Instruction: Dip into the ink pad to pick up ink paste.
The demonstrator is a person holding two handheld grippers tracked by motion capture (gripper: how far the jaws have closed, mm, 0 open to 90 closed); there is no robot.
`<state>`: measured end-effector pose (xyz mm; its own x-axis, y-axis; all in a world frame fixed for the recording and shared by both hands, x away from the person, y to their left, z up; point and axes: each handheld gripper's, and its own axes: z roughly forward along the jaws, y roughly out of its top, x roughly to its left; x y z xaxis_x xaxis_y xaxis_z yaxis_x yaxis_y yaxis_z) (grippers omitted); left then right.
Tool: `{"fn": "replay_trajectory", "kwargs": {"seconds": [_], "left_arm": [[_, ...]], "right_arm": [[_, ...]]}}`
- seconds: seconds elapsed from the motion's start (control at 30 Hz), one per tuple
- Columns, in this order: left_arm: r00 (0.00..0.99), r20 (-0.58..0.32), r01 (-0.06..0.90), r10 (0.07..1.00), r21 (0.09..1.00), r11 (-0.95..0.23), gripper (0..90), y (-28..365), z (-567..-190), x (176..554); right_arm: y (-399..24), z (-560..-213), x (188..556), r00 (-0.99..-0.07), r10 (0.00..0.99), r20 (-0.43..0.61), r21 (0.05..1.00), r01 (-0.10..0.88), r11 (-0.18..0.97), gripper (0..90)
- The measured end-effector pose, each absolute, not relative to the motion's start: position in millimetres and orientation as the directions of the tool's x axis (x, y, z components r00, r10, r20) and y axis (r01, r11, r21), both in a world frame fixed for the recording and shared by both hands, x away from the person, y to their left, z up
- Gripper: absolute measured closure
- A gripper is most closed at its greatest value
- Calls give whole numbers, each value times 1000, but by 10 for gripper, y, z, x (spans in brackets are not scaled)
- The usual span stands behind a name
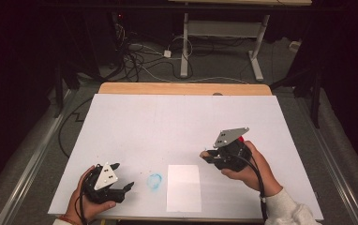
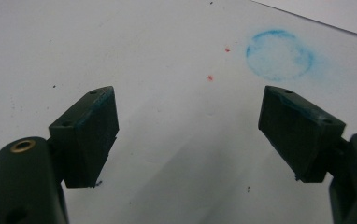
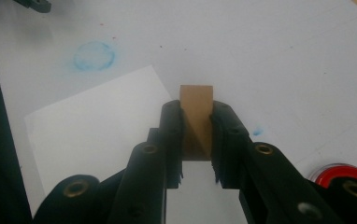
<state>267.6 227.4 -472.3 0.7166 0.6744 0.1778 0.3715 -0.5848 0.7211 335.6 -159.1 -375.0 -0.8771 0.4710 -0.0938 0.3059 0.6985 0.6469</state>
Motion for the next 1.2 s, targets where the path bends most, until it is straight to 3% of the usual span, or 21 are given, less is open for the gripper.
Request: {"fn": "replay_trajectory", "kwargs": {"seconds": [1.2], "left_arm": [[721, 188, 366, 666, 713, -598, 198, 2270, -4738, 2688]], "right_arm": [[-1263, -3900, 3111, -929, 358, -94, 613, 229, 756, 768]]}}
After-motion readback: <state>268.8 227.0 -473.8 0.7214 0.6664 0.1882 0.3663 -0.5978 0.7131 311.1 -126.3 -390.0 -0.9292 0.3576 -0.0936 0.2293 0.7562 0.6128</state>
